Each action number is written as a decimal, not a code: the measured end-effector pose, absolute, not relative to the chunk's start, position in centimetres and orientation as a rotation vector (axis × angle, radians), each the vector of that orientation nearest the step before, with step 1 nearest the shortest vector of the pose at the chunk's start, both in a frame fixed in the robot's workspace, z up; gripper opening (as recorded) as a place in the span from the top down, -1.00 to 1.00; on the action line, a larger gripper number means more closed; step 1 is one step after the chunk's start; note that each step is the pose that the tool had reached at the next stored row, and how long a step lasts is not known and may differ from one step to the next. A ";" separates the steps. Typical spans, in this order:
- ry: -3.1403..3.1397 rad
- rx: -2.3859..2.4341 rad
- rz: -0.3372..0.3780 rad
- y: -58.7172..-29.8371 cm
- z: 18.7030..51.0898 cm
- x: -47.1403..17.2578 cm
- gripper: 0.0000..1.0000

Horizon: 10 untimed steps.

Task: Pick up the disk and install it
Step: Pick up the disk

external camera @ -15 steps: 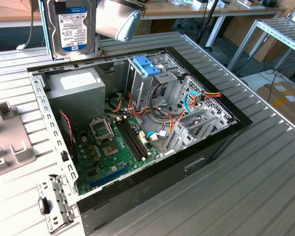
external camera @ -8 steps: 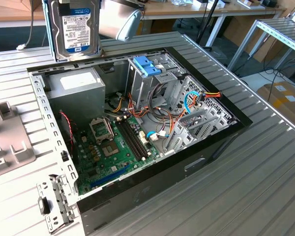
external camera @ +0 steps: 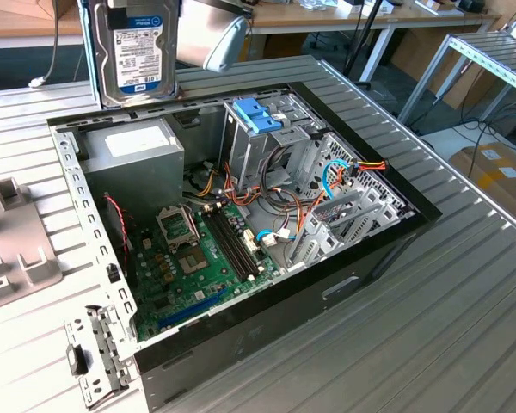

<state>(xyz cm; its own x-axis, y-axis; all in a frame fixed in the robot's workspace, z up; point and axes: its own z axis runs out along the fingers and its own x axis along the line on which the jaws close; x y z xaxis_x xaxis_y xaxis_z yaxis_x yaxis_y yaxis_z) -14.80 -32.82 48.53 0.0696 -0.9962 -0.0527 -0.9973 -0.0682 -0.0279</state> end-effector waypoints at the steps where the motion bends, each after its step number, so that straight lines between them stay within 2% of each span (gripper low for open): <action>1: 2.105 -2.255 0.030 -32.9 48.5 -14.7 0.26; 10: 2.105 -2.255 0.030 -33.5 48.5 -14.3 0.26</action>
